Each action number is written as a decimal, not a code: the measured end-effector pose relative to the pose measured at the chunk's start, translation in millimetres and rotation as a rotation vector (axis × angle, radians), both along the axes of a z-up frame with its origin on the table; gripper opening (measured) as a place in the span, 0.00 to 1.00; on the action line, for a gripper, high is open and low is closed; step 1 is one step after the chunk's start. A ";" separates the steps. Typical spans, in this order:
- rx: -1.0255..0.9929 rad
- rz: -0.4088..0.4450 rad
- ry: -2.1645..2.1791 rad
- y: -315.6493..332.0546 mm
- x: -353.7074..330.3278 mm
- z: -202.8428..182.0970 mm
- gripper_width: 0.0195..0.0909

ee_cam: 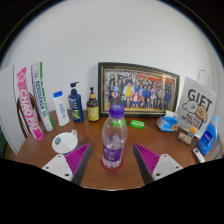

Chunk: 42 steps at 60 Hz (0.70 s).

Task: Pour water

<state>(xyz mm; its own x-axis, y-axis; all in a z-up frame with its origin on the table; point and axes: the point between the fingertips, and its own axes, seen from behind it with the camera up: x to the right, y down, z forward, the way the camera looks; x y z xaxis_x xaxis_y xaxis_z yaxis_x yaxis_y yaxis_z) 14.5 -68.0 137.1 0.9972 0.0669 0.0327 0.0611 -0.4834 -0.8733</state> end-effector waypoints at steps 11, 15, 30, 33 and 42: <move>-0.060 -0.080 -0.053 -76.4 -19.1 48.6 0.92; -0.075 -0.096 -0.067 -101.1 -27.2 61.6 0.92; -0.080 -0.127 -0.091 -152.6 -44.0 86.2 0.92; -0.091 -0.122 -0.079 -157.5 -46.8 84.8 0.92; -0.073 -0.121 -0.110 -160.9 -42.0 89.7 0.92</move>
<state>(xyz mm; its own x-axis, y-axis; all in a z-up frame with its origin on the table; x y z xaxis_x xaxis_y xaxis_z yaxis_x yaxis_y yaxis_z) -27.4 -228.9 226.7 0.9888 -0.0469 0.1414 0.0919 -0.5545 -0.8271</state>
